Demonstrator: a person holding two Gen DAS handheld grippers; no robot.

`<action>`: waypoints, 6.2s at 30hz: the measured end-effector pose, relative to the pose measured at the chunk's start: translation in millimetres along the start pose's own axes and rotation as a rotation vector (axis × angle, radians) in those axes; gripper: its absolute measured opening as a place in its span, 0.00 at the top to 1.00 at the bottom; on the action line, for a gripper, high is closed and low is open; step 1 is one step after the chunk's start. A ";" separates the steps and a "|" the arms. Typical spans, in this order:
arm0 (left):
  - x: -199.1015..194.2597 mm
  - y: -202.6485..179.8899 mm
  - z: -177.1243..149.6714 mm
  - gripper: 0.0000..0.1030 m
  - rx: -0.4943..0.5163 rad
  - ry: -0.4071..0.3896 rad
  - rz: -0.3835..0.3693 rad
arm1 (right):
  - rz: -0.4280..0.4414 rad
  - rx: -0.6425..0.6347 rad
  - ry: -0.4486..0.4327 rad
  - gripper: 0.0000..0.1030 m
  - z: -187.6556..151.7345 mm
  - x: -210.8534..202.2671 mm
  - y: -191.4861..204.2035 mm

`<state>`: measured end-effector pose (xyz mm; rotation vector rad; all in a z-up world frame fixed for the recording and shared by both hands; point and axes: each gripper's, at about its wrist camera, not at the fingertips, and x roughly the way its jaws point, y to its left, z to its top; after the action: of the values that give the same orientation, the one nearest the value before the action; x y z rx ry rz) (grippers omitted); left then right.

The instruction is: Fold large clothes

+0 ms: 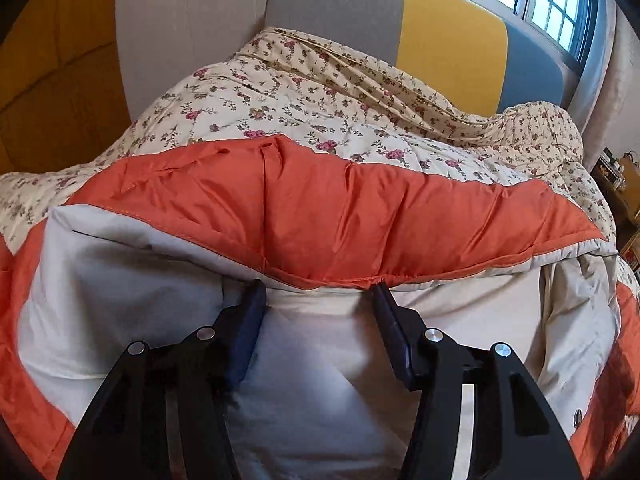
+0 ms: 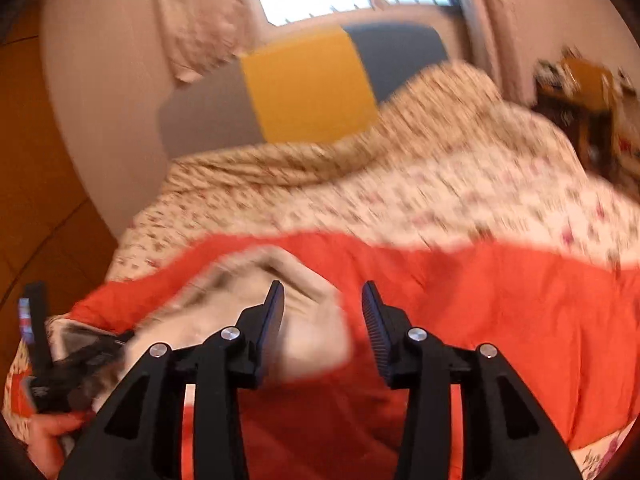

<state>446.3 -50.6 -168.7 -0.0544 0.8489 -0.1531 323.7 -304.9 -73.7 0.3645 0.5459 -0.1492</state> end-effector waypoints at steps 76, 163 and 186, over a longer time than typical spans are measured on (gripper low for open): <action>-68.3 21.5 -3.5 0.03 -0.057 -0.101 -0.091 | -0.083 -0.365 0.240 0.65 -36.4 132.1 121.7; -91.7 -79.5 -55.2 0.72 0.420 -0.159 0.005 | -0.070 -0.132 0.242 0.32 -66.0 36.2 46.4; -175.9 -36.3 -94.8 0.08 0.262 -0.321 -0.264 | -0.031 -0.109 0.218 0.29 -65.6 29.4 38.4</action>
<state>256.6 -57.7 -96.6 0.0546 0.4927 -0.4900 326.1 -245.9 -129.8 0.2671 0.7725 -0.1094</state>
